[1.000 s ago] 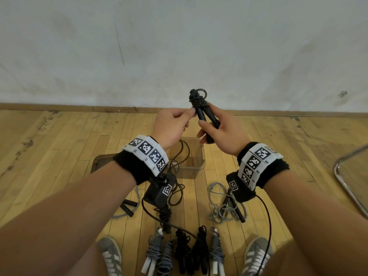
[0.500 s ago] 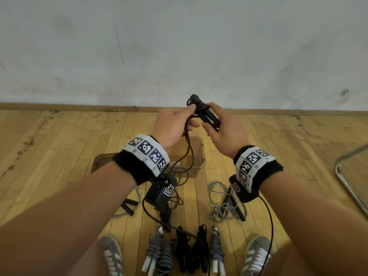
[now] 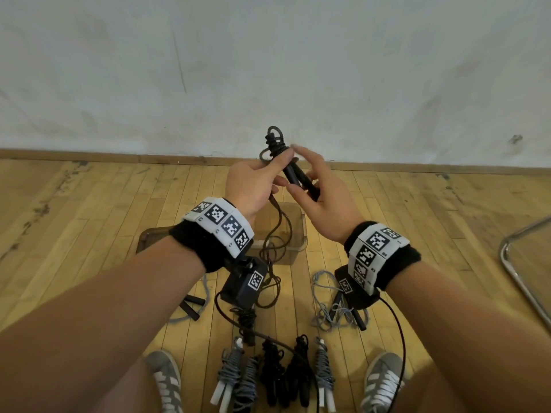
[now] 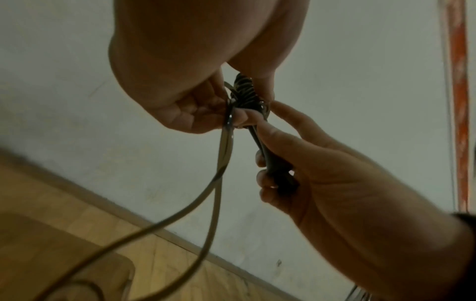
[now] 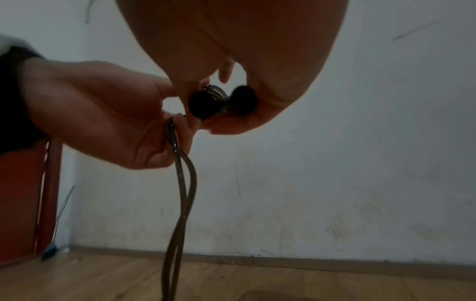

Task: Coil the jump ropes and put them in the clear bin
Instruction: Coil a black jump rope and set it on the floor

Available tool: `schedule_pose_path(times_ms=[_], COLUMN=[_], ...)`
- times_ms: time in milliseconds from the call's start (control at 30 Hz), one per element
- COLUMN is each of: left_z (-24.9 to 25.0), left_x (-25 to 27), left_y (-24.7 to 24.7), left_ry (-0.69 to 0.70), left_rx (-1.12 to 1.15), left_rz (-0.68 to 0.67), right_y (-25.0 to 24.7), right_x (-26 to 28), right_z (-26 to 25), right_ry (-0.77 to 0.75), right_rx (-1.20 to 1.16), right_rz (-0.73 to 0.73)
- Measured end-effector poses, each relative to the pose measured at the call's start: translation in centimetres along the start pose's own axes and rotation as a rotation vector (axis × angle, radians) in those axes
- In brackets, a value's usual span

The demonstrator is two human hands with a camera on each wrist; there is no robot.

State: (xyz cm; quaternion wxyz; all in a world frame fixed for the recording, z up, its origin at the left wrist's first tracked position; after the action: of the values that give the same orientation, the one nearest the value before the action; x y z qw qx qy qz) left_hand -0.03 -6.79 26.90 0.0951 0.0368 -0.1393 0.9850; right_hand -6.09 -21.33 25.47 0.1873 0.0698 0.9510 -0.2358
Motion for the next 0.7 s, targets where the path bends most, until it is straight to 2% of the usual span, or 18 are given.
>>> schedule_pose_path(times_ms=[133,267,333,467,533,700], left_z=[0.4,0.6,0.5,0.4,0.1,-0.4], left_x=[-0.4,-0.4,-0.3,-0.1,-0.2,-0.3], left_y=[-0.2,-0.1,-0.1,-0.1,0.0,-0.1], left_ry=[-0.008,0.065,0.080,0.065,0.062,0.070], left_rx=[0.071,0.036,0.042,-0.010,-0.089,-0.265], left_rz=[-0.038,-0.105,-0.126,-0.190,-0.218,-0.218], right_y=[-0.7,-0.7,-0.6,-1.6,-1.8,-1.4], right_x=[-0.4,-0.3,-0.4,-0.7,-0.6,-0.6], right_z=[-0.7,-1.0,-0.8,-0.3,0.0,0.6], right_ry=[0.203,0.358,0.302,0.146,0.149,0.164], right_rx=[-0.347,-0.557,-0.513,-0.198,-0.132,-0.147], right_rz=[0.105,0.020,-0.029,-0.003,0.008,0.096])
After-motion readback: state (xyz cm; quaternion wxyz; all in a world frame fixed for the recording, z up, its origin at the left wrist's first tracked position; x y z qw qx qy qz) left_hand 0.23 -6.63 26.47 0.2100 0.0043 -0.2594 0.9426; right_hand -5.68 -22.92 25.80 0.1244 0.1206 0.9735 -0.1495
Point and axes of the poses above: each hand's wrist, its own x-axis away from the middle knuckle, its own y-axis out of the palm, z = x × y, the point moved 1 cm from there along -x, towards the middle knuckle, and after that the axes turned 15 degrees about -x, right-handed, at the moved point
